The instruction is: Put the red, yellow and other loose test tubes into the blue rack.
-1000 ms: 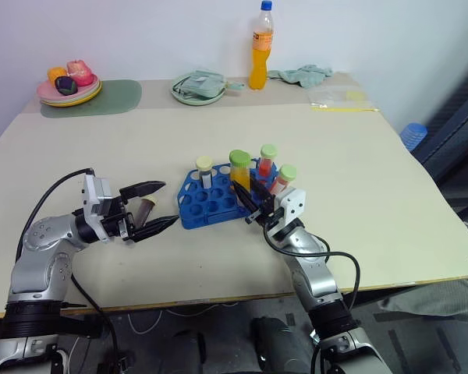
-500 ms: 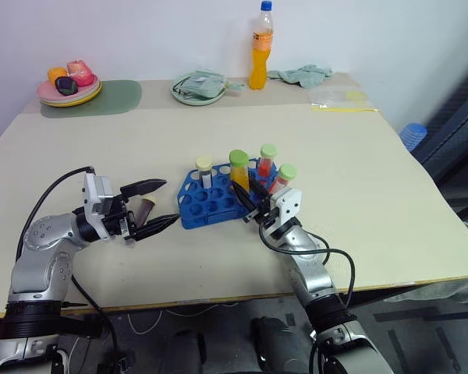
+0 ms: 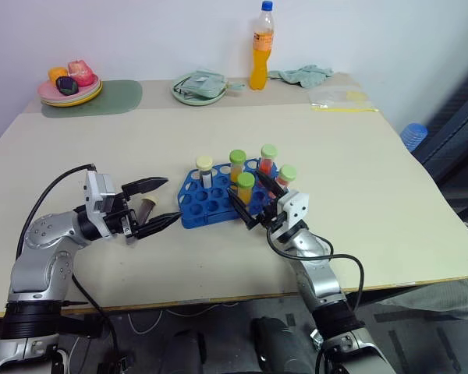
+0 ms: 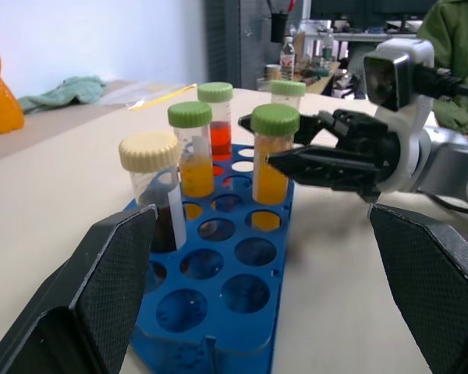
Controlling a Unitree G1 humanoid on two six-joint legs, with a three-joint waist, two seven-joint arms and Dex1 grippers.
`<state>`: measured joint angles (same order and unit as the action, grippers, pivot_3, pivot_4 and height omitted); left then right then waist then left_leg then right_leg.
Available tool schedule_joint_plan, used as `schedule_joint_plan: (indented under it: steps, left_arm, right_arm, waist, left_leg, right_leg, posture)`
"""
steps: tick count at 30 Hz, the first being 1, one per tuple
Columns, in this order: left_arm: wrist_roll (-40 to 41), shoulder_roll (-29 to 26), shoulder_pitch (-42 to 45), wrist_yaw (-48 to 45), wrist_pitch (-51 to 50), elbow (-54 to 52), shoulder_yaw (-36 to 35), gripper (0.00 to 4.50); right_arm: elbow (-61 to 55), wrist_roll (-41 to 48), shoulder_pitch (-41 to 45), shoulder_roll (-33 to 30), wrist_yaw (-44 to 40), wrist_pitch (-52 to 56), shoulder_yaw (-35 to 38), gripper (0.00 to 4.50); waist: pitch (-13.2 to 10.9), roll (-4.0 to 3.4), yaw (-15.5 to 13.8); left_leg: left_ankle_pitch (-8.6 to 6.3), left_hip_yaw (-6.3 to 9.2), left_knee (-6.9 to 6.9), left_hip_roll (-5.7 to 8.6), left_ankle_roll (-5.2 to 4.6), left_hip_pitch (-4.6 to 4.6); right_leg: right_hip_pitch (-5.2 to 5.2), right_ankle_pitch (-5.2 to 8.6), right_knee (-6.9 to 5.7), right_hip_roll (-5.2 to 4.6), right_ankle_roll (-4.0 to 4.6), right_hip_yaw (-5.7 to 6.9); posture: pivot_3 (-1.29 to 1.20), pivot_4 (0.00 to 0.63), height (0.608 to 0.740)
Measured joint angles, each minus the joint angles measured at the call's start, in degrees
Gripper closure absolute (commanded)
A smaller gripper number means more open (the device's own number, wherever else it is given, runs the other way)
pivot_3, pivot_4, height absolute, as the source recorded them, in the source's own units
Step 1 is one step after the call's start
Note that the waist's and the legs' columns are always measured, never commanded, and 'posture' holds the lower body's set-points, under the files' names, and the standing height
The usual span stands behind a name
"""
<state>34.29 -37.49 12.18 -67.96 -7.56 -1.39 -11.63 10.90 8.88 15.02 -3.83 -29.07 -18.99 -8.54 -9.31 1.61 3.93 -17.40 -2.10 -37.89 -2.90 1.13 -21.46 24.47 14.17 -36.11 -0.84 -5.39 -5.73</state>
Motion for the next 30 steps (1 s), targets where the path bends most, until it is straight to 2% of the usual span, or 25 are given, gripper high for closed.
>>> schedule_joint_plan:
  steps: [7, 13, 16, 19, 23, 25, 30]
  left_arm:
    - [0.0, 0.0, -0.1, 1.0, -1.0, -1.3, 0.0, 0.0]
    - [-0.1, -0.7, -0.3, 2.5, -3.0, -2.3, 0.2, 0.0]
    - [-2.5, -7.1, -0.2, 5.2, -11.3, -4.1, 2.4, 0.0]
    - [-5.9, -11.3, 1.9, 11.8, -20.9, -4.6, 3.2, 0.0]
    - [-2.4, -12.1, 5.5, 20.5, -38.7, -7.0, 1.0, 0.0]
    - [0.0, -14.7, 6.8, 22.9, -48.5, -8.5, 0.1, 0.0]
    - [1.7, -19.1, 12.6, 23.7, -60.3, -5.0, 0.1, 0.0]
  right_arm:
    - [-18.7, 4.3, -10.2, -12.2, -4.3, 11.0, 2.6, 0.06]
    - [-31.7, 13.6, -12.3, -24.1, -9.3, 21.9, 9.5, 0.06]
    - [-35.3, 22.8, -11.1, -33.8, -14.6, 31.0, 14.6, 0.06]
    - [-36.3, 29.2, -8.3, -41.4, -19.8, 37.6, 18.6, 0.06]
    - [-36.5, 30.8, -6.5, -42.4, -22.7, 39.5, 18.5, 0.06]
    - [-36.2, 30.7, -5.6, -41.7, -22.8, 39.6, 18.1, 0.06]
    - [-35.0, 28.8, -4.1, -39.0, -23.0, 39.0, 15.8, 0.06]
  waist:
    - [0.0, 0.01, -0.1]
    - [0.0, 0.04, -0.1]
    - [-0.1, 0.09, -0.1]
    - [-0.1, 0.12, -0.1]
    - [-0.1, 0.22, -0.1]
    - [-0.1, 0.33, 0.0]
    - [-0.2, 0.34, -0.2]
  left_leg:
    - [0.0, 0.01, -0.03, 0.02, 0.0, 0.02]
    - [0.0, 0.02, -0.09, 0.01, -0.01, 0.02]
    - [-0.01, 0.03, -0.09, 0.01, -0.01, 0.03]
    - [-0.01, 0.08, -0.08, 0.0, -0.02, 0.05]
    - [-0.02, 0.11, -0.08, -0.01, -0.04, 0.01]
    - [-0.02, 0.12, -0.07, -0.01, -0.04, 0.0]
    - [-0.01, 0.12, -0.08, 0.02, -0.03, 0.01]
  right_leg:
    - [-0.03, 0.01, 0.0, 0.0, 0.0, 0.01]
    - [-0.05, 0.01, 0.02, 0.04, -0.01, 0.0]
    - [-0.06, 0.02, 0.03, 0.04, -0.01, -0.01]
    - [-0.07, 0.02, 0.02, 0.08, -0.01, 0.0]
    - [-0.07, 0.04, 0.03, 0.09, -0.09, 0.02]
    - [-0.04, 0.04, 0.02, 0.1, -0.11, 0.02]
    - [-0.05, 0.05, 0.02, 0.1, -0.07, 0.04]
  posture:
    - [0.0, 0.15, 0.74]
    - [0.0, 0.15, 0.74]
    - [0.0, 0.15, 0.74]
    - [0.0, 0.15, 0.74]
    - [0.0, 0.15, 0.74]
    - [0.0, 0.15, 0.74]
    - [0.0, 0.15, 0.74]
